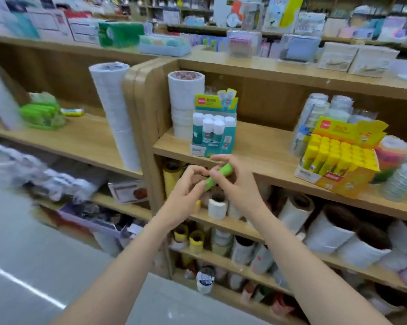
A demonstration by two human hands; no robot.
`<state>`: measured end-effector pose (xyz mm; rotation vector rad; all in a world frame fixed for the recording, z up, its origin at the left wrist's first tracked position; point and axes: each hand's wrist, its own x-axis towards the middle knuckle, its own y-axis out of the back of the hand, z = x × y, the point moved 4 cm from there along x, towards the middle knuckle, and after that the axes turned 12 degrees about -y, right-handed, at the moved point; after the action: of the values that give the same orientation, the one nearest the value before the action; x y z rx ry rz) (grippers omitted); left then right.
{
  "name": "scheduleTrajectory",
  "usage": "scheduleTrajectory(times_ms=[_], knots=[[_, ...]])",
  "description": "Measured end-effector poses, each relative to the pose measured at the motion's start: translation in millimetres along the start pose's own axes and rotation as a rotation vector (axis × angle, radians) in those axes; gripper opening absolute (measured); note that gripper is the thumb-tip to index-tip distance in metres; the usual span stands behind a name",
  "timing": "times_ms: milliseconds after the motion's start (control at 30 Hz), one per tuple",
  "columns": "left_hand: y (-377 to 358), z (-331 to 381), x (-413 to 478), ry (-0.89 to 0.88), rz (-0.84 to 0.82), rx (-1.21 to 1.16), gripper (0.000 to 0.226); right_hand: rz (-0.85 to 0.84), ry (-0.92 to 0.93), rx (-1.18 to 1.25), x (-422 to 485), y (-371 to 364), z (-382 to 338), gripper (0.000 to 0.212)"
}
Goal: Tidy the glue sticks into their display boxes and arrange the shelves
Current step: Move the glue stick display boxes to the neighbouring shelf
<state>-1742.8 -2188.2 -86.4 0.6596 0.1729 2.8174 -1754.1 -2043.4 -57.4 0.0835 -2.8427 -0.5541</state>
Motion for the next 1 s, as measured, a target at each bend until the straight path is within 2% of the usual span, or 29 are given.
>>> scheduleTrajectory(times_ms=[133, 300, 367, 433, 500, 633, 833, 1000], knots=[[99.3, -25.5, -33.7, 0.098, 0.111, 0.058, 0.013, -0.041, 0.023, 0.022, 20.2, -94.8, -21.8, 0.024], [241.3, -62.6, -75.7, 0.166, 0.229, 0.141, 0.010, -0.187, 0.022, 0.068, 55.1, -246.7, -50.2, 0.020], [298.7, -77.1, -88.0, 0.200, 0.289, 0.184, 0.013, -0.255, -0.006, 0.114, 70.5, -309.4, -61.7, 0.030], [350.6, -90.0, -96.7, 0.233, 0.307, 0.218, 0.027, -0.298, -0.036, 0.095, 87.1, -365.3, -67.4, 0.044], [396.3, -99.1, -97.3, 0.258, 0.270, 0.277, 0.029, -0.292, -0.084, 0.099, 105.8, -409.3, -70.8, 0.051], [472.6, -125.3, -81.5, 0.255, 0.172, 0.530, 0.011, -0.181, -0.206, 0.135, 149.5, -461.2, -66.6, 0.050], [553.3, -169.5, -36.7, 0.207, 0.055, 0.832, 0.036, -0.111, -0.252, 0.042, 227.9, -510.0, -56.5, 0.047], [613.4, -219.0, 9.6, 0.263, -0.001, 0.898, 0.052, -0.121, -0.283, 0.025, 303.1, -562.1, -43.8, 0.047]])
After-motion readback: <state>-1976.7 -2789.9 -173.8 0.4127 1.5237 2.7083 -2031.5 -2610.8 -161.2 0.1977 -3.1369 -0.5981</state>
